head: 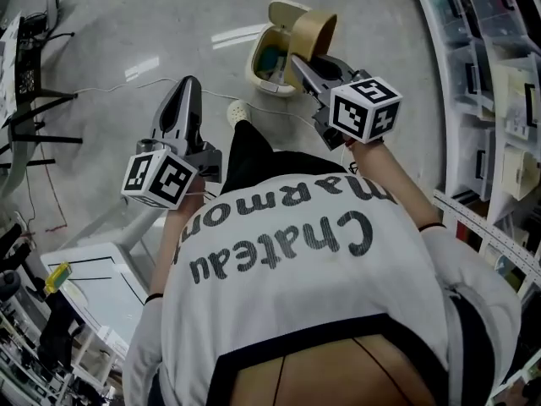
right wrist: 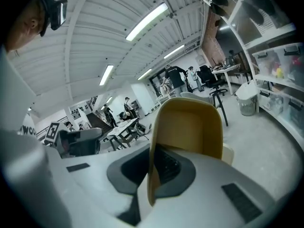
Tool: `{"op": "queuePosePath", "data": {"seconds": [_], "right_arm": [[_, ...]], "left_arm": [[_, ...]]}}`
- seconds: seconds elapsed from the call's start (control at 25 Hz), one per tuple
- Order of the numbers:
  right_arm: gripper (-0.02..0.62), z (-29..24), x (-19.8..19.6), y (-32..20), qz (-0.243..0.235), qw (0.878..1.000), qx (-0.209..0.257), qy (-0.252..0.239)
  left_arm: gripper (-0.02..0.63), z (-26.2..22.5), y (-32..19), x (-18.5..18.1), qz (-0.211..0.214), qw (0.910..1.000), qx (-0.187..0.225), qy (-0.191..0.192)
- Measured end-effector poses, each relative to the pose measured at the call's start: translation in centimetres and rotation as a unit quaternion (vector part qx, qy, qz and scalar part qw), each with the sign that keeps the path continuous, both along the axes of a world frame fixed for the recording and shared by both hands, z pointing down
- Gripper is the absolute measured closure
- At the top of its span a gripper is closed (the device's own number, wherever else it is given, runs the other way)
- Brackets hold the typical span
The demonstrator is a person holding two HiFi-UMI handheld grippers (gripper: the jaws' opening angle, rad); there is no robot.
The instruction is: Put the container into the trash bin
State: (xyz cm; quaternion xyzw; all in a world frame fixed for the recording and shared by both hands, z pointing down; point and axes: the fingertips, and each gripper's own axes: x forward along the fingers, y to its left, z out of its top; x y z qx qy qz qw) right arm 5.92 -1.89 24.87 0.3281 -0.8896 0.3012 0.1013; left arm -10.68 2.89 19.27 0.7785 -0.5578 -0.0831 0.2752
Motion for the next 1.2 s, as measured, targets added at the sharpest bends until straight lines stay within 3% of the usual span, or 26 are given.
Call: {"op": "queuePosePath", "data": {"seconds": [0.16,0.6,0.92,1.2], "right_arm": [[0.563,3.0,-0.9,-1.9,-0.003,1.000,-0.024,0.011],[0.563,12.3,-2.3,-7.3,0.032,0.992,-0.113,0.055],[0.563,19.3,-2.3,-9.5,0.096,0.973,-0.195,0.074],[0.563,26.1,-2.2,-9.3,0.128,0.950,-0.264,0.107]], "left_arm": [[0.583,1.8,-2.6,-0.2,0.017,0.9997,-0.016,-0.008],[0.583,8.8,-8.6,-3.1,0.057,0.9918,-0.114,-0.001],[0.583,11.7,-13.6,-4.8,0.098,0.9838,-0.149,-0.021],[0.583,14.1,-16.5,-5.7,0.140,0.9736,-0.179,-0.019]]}}
